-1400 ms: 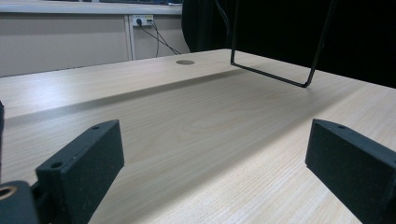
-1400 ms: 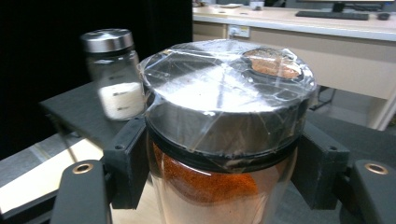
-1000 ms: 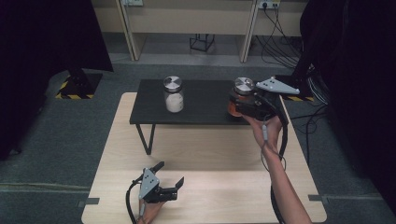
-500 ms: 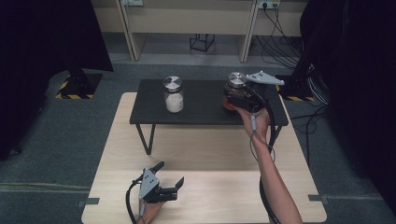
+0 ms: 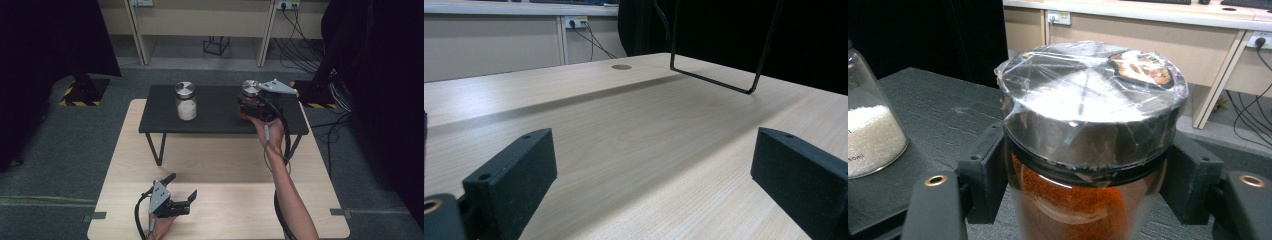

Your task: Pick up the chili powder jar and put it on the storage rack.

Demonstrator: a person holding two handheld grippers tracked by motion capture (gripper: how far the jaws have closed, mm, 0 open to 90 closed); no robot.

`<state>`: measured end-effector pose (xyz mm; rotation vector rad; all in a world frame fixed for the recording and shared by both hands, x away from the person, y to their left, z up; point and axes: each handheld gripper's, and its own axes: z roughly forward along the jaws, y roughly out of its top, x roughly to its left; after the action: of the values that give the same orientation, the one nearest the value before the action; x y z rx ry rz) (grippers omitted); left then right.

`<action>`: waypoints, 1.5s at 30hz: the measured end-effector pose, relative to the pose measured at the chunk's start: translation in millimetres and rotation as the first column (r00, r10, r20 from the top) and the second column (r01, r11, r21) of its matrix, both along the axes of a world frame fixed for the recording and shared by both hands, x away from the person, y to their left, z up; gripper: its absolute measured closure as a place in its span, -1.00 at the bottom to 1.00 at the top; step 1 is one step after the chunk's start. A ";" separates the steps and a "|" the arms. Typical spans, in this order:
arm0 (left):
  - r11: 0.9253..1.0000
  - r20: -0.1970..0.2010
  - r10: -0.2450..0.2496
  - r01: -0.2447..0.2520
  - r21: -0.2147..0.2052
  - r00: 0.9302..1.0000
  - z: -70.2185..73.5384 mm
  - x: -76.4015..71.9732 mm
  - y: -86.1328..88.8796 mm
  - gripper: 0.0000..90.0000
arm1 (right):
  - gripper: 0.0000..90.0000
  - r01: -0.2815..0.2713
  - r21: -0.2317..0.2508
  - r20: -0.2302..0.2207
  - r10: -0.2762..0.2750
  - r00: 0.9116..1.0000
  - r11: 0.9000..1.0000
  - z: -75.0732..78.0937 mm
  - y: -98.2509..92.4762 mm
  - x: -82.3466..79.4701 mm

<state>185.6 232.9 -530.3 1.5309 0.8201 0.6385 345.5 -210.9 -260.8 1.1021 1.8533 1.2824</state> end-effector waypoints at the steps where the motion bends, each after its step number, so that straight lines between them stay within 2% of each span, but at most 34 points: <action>1: 1.000 0.000 0.000 0.000 0.000 1.000 0.0 0.0 0.0 -0.92 | -0.33 0.000 0.000 0.000 0.000 1.000 1.000 0.0 0.0 0.0; 2: 1.000 0.000 0.000 0.000 0.000 1.000 0.0 0.0 -0.1 -0.92 | -0.35 -0.002 -0.001 0.000 0.002 1.000 1.000 0.2 -0.3 0.0; 3: 1.000 0.000 0.000 0.000 0.000 1.000 0.0 -0.1 -0.1 -0.92 | -0.55 0.005 0.016 0.008 -0.005 1.000 1.000 -1.5 -1.2 -2.0; 5: 1.000 0.000 0.000 0.000 0.000 1.000 0.0 -0.1 -0.1 -0.92 | -0.69 0.004 0.037 0.025 -0.005 1.000 0.999 -4.0 -3.6 -5.2; 6: 1.000 0.000 0.000 0.000 0.000 1.000 0.0 -0.1 -0.1 -0.92 | -0.69 0.004 0.037 0.025 -0.005 1.000 0.999 -4.0 -3.6 -5.2; 7: 1.000 0.001 0.000 0.000 0.000 1.000 0.0 -0.2 -0.2 -0.92 | -0.82 0.000 0.053 0.057 -0.003 0.998 0.999 -8.1 -5.7 -10.9; 8: 1.000 0.001 0.000 0.000 0.000 1.000 0.0 -0.2 -0.2 -0.92 | -0.86 0.000 0.059 0.076 -0.004 0.997 0.998 -10.7 -6.2 -14.8; 11: 1.000 0.001 -0.001 0.001 0.001 1.000 -0.1 -0.1 -0.3 -0.92 | -0.98 -0.006 0.077 0.110 -0.002 0.994 0.997 -16.7 -8.9 -25.1; 15: 1.000 0.001 0.000 0.000 0.001 1.000 -0.1 -0.1 -0.4 -0.92 | -0.99 -0.023 0.099 0.131 0.010 0.991 0.995 -23.1 -14.5 -34.1; 22: 1.000 0.001 -0.001 0.001 0.002 1.000 0.0 -0.1 -0.4 -0.92 | -1.00 -0.062 0.158 0.197 0.030 0.980 0.985 -42.8 -33.7 -60.3; 29: 1.000 0.001 0.001 -0.001 0.002 1.000 -0.1 -0.1 -0.5 -0.92 | -1.00 -0.100 0.180 0.230 0.057 0.971 0.979 -59.7 -50.5 -79.9; 31: 1.000 0.002 0.001 -0.001 0.002 1.000 -0.1 -0.2 -0.5 -0.92 | -1.00 -0.115 0.183 0.240 0.069 0.968 0.976 -69.8 -57.6 -90.1; 33: 1.000 0.001 0.001 -0.001 0.002 1.000 0.0 -0.2 -0.5 -0.92 | -1.00 -0.117 0.183 0.240 0.071 0.968 0.976 -72.9 -59.7 -93.1; 40: 1.000 0.001 0.001 -0.001 0.005 1.000 0.2 -0.2 -0.4 -0.92 | -1.00 -0.133 0.192 0.254 0.081 0.964 0.972 -99.9 -74.7 -111.6; 43: 1.000 0.001 0.001 -0.001 0.004 1.000 0.1 -0.2 -0.4 -0.92 | -1.00 -0.143 0.200 0.277 0.085 0.957 0.969 -115.1 -79.8 -120.6; 44: 1.000 0.001 0.001 -0.001 0.004 1.000 0.1 -0.2 -0.5 -0.92 | -1.00 -0.155 0.200 0.289 0.093 0.953 0.968 -127.0 -82.4 -127.1; 45: 1.000 0.002 0.001 -0.001 0.004 1.000 0.0 -0.2 -0.5 -0.92 | -1.00 -0.155 0.200 0.289 0.093 0.953 0.968 -127.0 -82.4 -127.1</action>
<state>185.3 232.4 -530.2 1.5332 0.8189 0.6422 218.3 -293.3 -387.8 0.8703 1.6198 1.6571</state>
